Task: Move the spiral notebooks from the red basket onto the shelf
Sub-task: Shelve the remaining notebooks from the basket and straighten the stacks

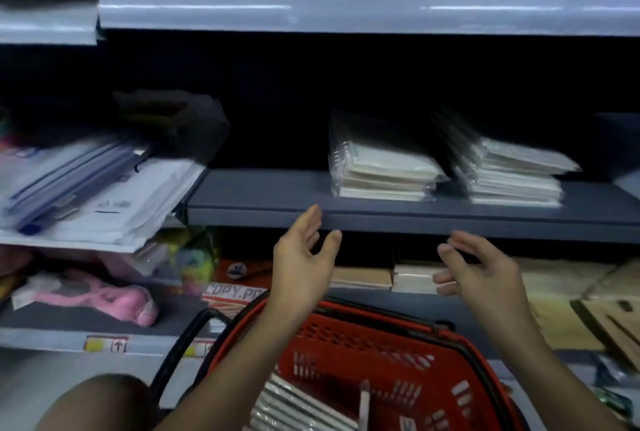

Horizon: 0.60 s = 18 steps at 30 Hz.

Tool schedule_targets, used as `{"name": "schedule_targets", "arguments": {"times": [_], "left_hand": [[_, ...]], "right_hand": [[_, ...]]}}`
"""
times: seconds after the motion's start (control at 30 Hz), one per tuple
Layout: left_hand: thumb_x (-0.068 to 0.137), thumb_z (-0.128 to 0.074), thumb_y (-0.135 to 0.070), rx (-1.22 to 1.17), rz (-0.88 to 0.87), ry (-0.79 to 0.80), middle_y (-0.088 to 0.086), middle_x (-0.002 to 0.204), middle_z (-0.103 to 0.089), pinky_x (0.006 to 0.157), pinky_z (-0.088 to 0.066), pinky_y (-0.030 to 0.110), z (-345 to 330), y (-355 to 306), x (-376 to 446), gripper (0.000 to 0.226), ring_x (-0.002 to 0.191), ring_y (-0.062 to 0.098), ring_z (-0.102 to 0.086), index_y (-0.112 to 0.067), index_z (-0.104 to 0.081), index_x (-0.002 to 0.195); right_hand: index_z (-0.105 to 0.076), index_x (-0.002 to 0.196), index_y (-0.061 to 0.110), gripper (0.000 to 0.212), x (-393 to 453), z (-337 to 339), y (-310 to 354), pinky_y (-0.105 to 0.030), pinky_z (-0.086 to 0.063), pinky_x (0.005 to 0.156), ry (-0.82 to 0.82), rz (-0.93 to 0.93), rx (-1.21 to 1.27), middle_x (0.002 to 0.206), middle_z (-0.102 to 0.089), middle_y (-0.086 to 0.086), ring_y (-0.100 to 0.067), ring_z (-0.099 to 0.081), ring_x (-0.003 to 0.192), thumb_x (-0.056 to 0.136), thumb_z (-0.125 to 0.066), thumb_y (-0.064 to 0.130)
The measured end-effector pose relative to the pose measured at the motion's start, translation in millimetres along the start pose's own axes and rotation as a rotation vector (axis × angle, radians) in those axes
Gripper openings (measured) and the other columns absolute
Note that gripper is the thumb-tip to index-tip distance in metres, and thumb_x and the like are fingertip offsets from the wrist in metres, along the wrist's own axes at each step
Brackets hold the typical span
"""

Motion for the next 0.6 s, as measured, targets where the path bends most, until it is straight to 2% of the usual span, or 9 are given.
{"name": "schedule_targets", "arguments": {"times": [0.1, 0.17, 0.2, 0.3, 0.37, 0.4, 0.47, 0.53, 0.6], "left_hand": [[0.093, -0.066, -0.01, 0.044, 0.06, 0.033, 0.003, 0.136, -0.058, 0.106, -0.045, 0.026, 8.0, 34.1, -32.1, 0.052, 0.127, 0.013, -0.056, -0.01, -0.05, 0.142], [0.092, -0.065, -0.002, 0.085, 0.152, 0.095, 0.006, 0.134, -0.059, 0.102, -0.044, 0.02, 9.4, 60.4, -55.8, 0.052, 0.125, 0.014, -0.057, -0.005, -0.049, 0.141], [0.091, -0.065, 0.002, 0.114, 0.215, 0.136, 0.009, 0.133, -0.059, 0.099, -0.045, 0.018, 8.4, 74.1, -66.2, 0.052, 0.125, 0.018, -0.057, -0.002, -0.049, 0.14], [0.088, -0.067, 0.004, 0.187, 0.407, 0.227, 0.028, 0.13, -0.06, 0.085, -0.044, 0.01, -0.9, 107.3, -83.2, 0.05, 0.126, 0.032, -0.057, 0.004, -0.051, 0.135], [0.089, -0.069, -0.003, 0.246, 0.47, 0.308, 0.023, 0.131, -0.061, 0.093, -0.044, 0.016, -10.0, 115.6, -89.2, 0.05, 0.123, 0.026, -0.058, 0.002, -0.052, 0.136], [0.089, -0.069, -0.005, 0.256, 0.484, 0.336, 0.019, 0.132, -0.06, 0.098, -0.044, 0.019, -14.2, 116.5, -91.0, 0.051, 0.123, 0.024, -0.058, 0.0, -0.052, 0.136], [0.09, -0.069, -0.008, 0.284, 0.459, 0.385, 0.014, 0.133, -0.06, 0.104, -0.044, 0.024, -21.0, 116.4, -92.0, 0.05, 0.12, 0.02, -0.058, -0.003, -0.052, 0.137], [0.091, -0.07, -0.012, 0.321, 0.418, 0.432, 0.01, 0.132, -0.061, 0.104, -0.045, 0.025, -24.9, 116.3, -92.2, 0.05, 0.117, 0.016, -0.058, -0.006, -0.053, 0.137], [0.091, -0.07, -0.015, 0.352, 0.414, 0.465, 0.006, 0.128, -0.062, 0.103, -0.046, 0.026, -24.3, 119.3, -97.2, 0.047, 0.117, 0.015, -0.059, -0.01, -0.055, 0.135]], "right_hand": [[-0.065, 0.119, 0.02, 0.027, -30.5, -0.3, -25.9, -0.041, -0.062, 0.066, 0.179, -0.053, -0.118, 0.099, -0.072, 0.005, -0.019, -0.073, 0.067, 0.093, -0.067, 0.027], [-0.065, 0.118, 0.019, 0.025, -46.9, -2.7, -51.3, -0.033, -0.061, 0.065, 0.318, -0.103, -0.256, 0.096, -0.072, 0.003, -0.013, -0.072, 0.07, 0.094, -0.065, 0.027], [-0.065, 0.116, 0.018, 0.024, -53.5, -4.8, -63.9, -0.033, -0.061, 0.067, 0.367, -0.135, -0.328, 0.096, -0.072, 0.0, -0.014, -0.072, 0.072, 0.095, -0.064, 0.029], [-0.068, 0.112, 0.011, 0.032, -64.9, -21.3, -98.9, -0.045, -0.057, 0.084, 0.499, -0.219, -0.505, 0.102, -0.073, -0.009, -0.02, -0.072, 0.083, 0.094, -0.064, 0.037], [-0.065, 0.122, 0.02, 0.035, -75.4, -42.5, -118.4, -0.04, -0.054, 0.094, 0.597, -0.162, -0.632, 0.109, -0.072, -0.004, -0.019, -0.069, 0.095, 0.093, -0.063, 0.04], [-0.06, 0.129, 0.026, 0.038, -80.3, -53.6, -126.7, -0.035, -0.052, 0.096, 0.656, -0.07, -0.739, 0.116, -0.071, -0.004, -0.021, -0.067, 0.104, 0.094, -0.059, 0.039], [-0.043, 0.142, 0.035, 0.049, -90.6, -71.2, -144.5, -0.035, -0.05, 0.097, 0.78, 0.107, -0.966, 0.13, -0.066, -0.008, -0.03, -0.062, 0.118, 0.094, -0.049, 0.032], [-0.024, 0.153, 0.036, 0.064, -99.1, -81.8, -158.1, -0.038, -0.048, 0.097, 0.893, 0.138, -1.094, 0.139, -0.058, -0.013, -0.033, -0.057, 0.124, 0.095, -0.046, 0.021], [-0.01, 0.158, 0.037, 0.076, -107.3, -88.0, -172.7, -0.037, -0.044, 0.101, 0.984, 0.089, -1.145, 0.152, -0.044, -0.014, -0.033, -0.052, 0.131, 0.094, -0.041, 0.008]]}}
Point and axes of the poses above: each hand's wrist, its own x-axis towards the middle knuckle, its own z-axis out of the back of the hand, y = z × x, the point moved 3 cm from there along x, towards the middle knuckle
